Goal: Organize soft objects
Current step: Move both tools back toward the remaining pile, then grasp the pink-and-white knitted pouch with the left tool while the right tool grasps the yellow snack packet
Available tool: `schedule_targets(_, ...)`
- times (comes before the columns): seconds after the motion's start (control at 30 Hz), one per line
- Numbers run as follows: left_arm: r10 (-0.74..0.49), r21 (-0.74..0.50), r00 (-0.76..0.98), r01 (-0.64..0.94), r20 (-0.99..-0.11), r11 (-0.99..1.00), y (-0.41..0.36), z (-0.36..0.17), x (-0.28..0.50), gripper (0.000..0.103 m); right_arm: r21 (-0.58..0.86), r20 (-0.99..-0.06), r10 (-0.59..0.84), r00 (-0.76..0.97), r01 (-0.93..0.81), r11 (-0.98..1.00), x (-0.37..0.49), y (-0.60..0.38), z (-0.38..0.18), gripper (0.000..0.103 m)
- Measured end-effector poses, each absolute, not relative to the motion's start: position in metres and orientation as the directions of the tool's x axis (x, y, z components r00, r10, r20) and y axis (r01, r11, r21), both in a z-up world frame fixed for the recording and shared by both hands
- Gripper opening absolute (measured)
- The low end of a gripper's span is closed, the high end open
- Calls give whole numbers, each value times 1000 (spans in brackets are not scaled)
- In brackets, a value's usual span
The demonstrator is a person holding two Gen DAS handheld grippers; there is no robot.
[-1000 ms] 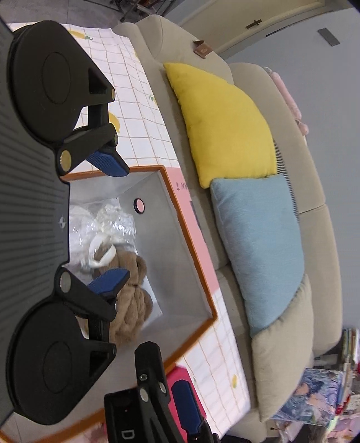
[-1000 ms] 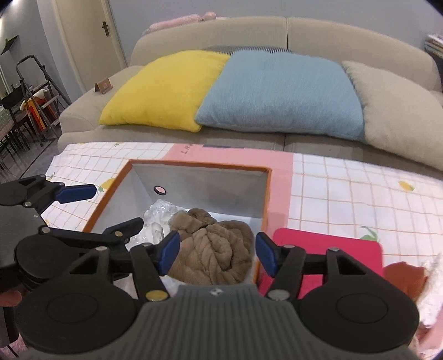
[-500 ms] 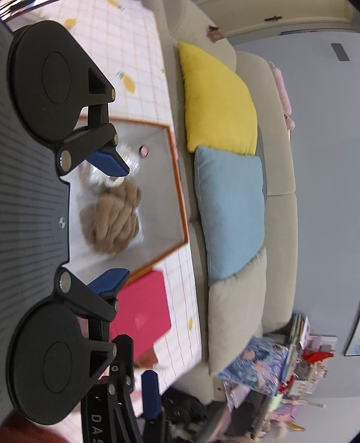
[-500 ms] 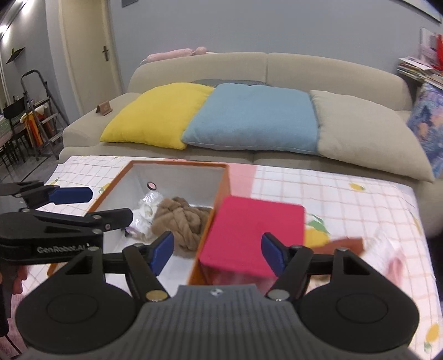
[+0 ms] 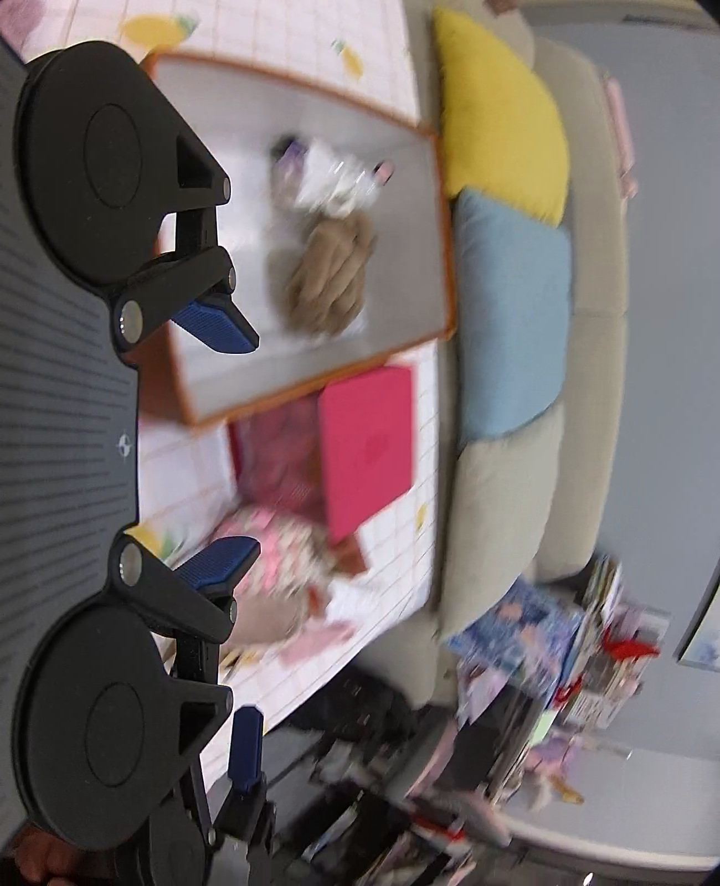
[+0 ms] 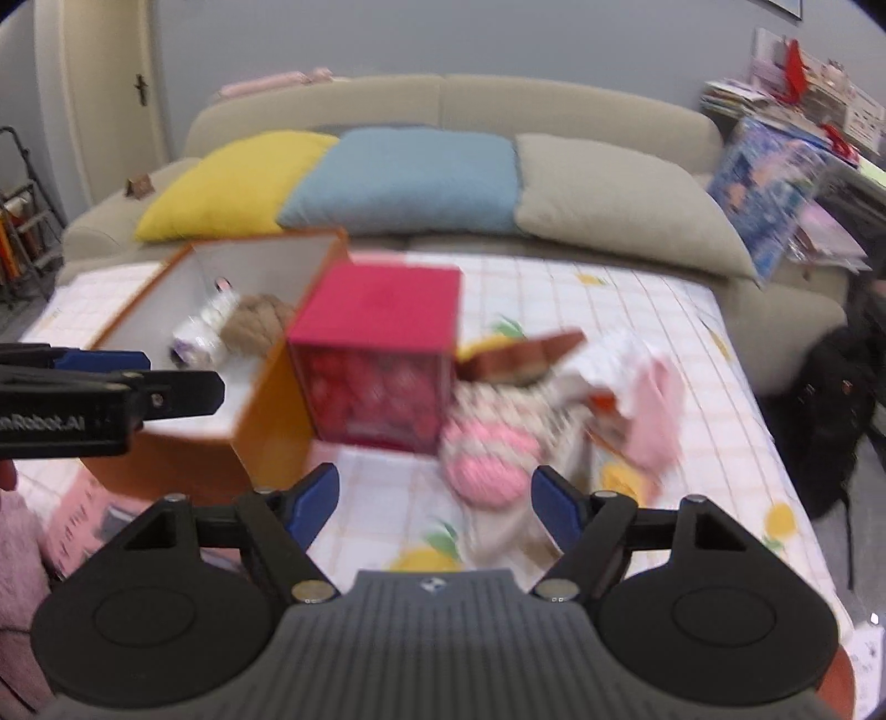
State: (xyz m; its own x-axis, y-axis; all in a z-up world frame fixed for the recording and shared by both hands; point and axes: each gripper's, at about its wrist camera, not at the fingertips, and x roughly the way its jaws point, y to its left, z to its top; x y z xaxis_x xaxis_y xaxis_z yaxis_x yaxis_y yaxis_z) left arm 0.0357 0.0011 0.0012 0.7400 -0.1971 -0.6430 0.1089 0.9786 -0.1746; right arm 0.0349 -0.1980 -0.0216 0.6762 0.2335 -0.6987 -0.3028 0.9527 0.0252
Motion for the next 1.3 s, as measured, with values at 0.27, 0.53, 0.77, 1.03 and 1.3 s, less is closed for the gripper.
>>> schedule_targets(0.27,-300,-270,662,151,-687,951,-15,-20,42,85,-18,-760,105,641,-182,983,27,-223,-44,76)
schedule_targets(0.53,-336,-299,595,164,-730,940,-28,-39,50,81,37,-796,86,599,-94,995,35,-239,-58,71)
schedule_targets(0.77,-384,-289,570,253,-727,923,-51,-46,67,81,94,-806,82,586,-10,996,50,-254,-66,55)
schedule_targets(1.03,-334,-233,585,242,-739,942,-75,-52,104,81,91,-802,18,597,94,991,82,-277,-78,54)
schedule_targets(1.3,-303,-280,568,129,-766,951,-86,-79,145,85,195,-787,93,610,103,975,112,-289,-97,54)
